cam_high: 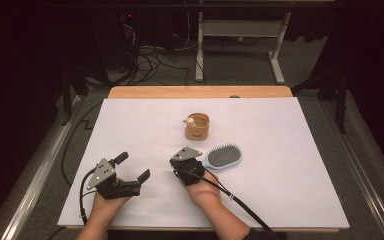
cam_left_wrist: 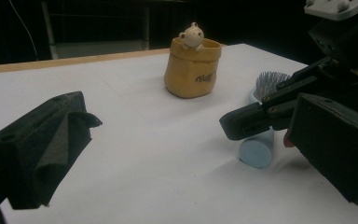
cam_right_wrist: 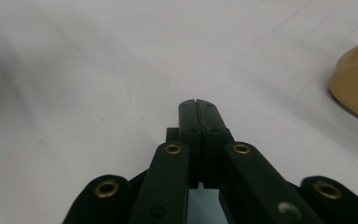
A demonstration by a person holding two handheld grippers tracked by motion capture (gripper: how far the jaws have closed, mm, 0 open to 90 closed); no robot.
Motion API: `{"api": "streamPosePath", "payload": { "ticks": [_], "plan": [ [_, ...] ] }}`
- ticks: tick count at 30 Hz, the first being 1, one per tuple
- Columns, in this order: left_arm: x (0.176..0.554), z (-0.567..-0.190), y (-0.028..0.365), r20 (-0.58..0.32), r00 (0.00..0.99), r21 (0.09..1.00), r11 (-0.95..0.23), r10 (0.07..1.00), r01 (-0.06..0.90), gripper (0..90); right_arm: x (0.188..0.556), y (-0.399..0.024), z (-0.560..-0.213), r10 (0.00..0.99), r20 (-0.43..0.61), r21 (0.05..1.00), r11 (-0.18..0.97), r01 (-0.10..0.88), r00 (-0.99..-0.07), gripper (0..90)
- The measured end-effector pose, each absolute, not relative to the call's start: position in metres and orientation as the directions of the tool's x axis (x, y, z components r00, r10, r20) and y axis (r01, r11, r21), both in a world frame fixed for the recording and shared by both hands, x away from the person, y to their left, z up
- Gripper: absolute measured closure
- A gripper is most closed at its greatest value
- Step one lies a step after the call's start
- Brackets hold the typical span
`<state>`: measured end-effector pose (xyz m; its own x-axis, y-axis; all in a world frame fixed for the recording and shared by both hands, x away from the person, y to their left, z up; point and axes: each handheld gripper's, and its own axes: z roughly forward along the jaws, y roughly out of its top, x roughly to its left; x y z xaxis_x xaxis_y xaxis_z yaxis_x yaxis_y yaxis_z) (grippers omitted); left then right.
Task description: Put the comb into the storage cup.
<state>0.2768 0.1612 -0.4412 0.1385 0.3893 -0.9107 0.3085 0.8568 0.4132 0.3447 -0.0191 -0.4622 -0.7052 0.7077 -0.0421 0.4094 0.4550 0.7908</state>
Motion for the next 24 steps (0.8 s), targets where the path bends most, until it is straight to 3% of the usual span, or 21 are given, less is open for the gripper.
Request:
{"api": "streamPosePath", "payload": {
  "ticks": [24],
  "plan": [
    [0.277,-0.440,0.162,-0.915,0.138,0.403,0.861,0.379,0.310,0.3,0.333,-0.031,-0.457,0.664,-0.046,0.734,0.529,0.426,-0.746,90.0]
  ]
}}
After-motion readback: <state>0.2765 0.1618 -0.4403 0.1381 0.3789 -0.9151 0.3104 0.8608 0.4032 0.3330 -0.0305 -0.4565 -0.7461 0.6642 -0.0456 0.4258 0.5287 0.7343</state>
